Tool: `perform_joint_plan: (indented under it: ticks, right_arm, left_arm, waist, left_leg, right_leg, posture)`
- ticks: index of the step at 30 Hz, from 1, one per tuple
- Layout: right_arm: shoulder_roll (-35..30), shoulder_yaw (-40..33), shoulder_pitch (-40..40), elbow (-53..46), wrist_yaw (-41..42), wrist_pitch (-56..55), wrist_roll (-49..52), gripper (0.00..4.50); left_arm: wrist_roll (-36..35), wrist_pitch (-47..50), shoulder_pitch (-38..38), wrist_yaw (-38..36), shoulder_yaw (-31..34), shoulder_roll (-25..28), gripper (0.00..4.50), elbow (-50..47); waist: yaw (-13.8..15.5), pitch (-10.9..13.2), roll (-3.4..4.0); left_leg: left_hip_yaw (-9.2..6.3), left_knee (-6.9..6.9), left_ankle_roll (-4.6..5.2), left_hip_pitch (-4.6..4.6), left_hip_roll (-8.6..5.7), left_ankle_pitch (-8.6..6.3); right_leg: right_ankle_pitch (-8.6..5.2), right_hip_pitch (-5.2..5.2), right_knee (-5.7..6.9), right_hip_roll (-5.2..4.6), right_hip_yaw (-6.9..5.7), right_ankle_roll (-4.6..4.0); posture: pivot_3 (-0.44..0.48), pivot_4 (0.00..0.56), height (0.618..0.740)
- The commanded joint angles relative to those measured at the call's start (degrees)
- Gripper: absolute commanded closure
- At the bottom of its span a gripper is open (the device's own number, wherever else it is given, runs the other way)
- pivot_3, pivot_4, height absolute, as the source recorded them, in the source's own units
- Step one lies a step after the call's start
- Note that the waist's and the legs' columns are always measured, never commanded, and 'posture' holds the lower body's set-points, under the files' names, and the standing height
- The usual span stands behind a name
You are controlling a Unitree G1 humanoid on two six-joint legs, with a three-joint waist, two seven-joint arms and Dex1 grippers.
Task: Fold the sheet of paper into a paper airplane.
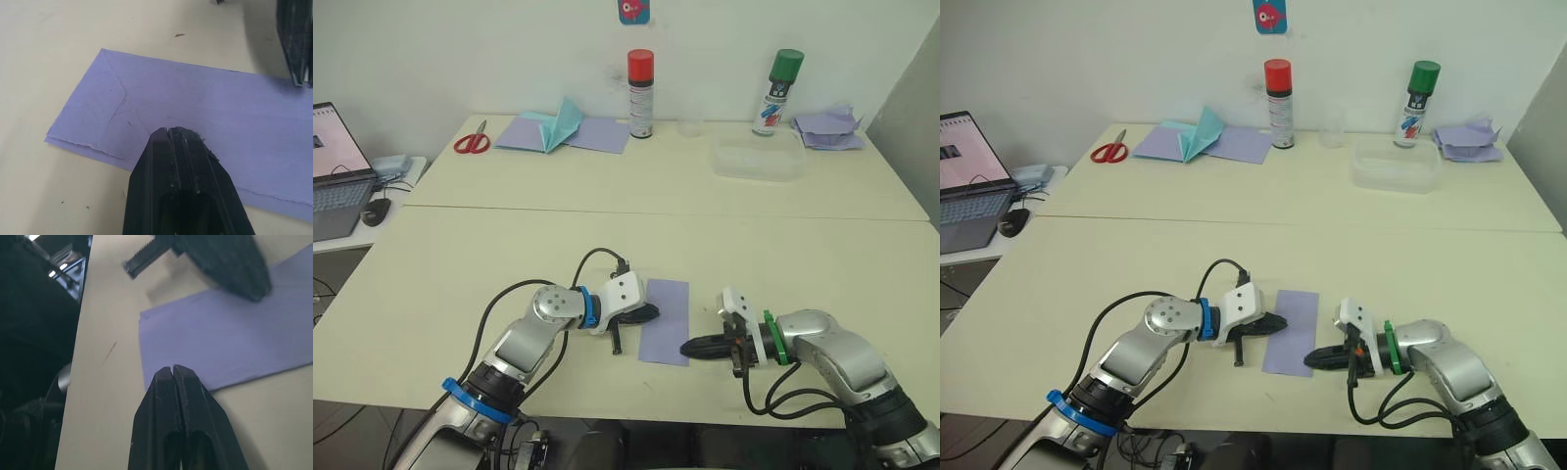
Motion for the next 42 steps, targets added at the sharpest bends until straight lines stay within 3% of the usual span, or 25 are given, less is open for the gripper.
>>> perform_joint_plan:
  ticks: [1,10,15,20,24,42]
  right_arm:
    - [2.55,-0.50,-1.41,0.27,-4.23,-2.70,-1.54,4.47]
    - [3.04,4.91,-1.52,8.56,-7.74,-12.52,-11.84,4.47]
    - [3.75,5.59,-1.32,10.42,-8.39,-13.71,-12.62,4.47]
    - [4.13,5.61,-1.67,11.57,-8.14,-14.20,-12.77,4.50]
    - [4.41,5.46,-3.07,12.93,-7.68,-14.35,-12.71,4.50]
    - [4.71,5.22,-3.43,13.31,-7.89,-14.31,-12.58,4.50]
  left_arm:
    - [1.95,1.07,1.34,0.63,-0.70,0.22,4.50,3.10]
    - [0.90,1.24,2.25,0.37,1.30,0.89,4.50,1.78]
    - [-10.06,8.44,4.84,1.39,11.37,-0.78,4.50,-3.21]
    - [-23.19,20.25,7.65,0.09,20.28,-0.17,3.18,-9.38]
    - [-27.17,27.29,7.88,2.85,22.13,-0.63,1.94,-10.94]
    - [-28.42,35.10,8.00,4.88,17.13,-0.36,1.94,-12.50]
  waist:
    - [-0.02,0.00,0.01]
    - [-0.12,0.00,0.02]
    - [-0.45,0.01,0.01]
    - [-0.59,0.04,0.00]
    - [-0.58,0.03,0.00]
    - [-0.57,0.05,0.00]
  left_leg:
    - [0.00,0.00,0.00,0.00,0.00,0.00]
    - [0.02,-0.02,0.00,0.06,0.03,0.00]
    - [0.01,-0.05,0.00,0.11,0.09,0.00]
    - [-0.08,-0.05,0.00,0.05,0.17,0.00]
    - [-0.07,-0.04,0.00,0.09,0.18,0.00]
    - [-0.05,-0.05,-0.02,0.09,0.18,0.01]
  right_leg:
    - [0.00,-0.01,0.01,0.00,0.00,0.00]
    - [-0.02,-0.11,0.02,0.02,0.01,0.04]
    - [-0.14,-0.07,0.07,0.03,0.07,0.23]
    - [0.00,-0.17,0.14,0.03,0.04,0.00]
    - [-0.01,-0.17,0.13,0.03,0.05,0.01]
    - [0.00,-0.17,0.13,0.07,0.09,-0.01]
  posture:
    - [0.000,0.150,0.740]
    - [0.000,0.150,0.740]
    - [0.000,0.150,0.740]
    - [0.000,0.150,0.740]
    - [0.000,0.150,0.740]
    - [0.000,0.150,0.740]
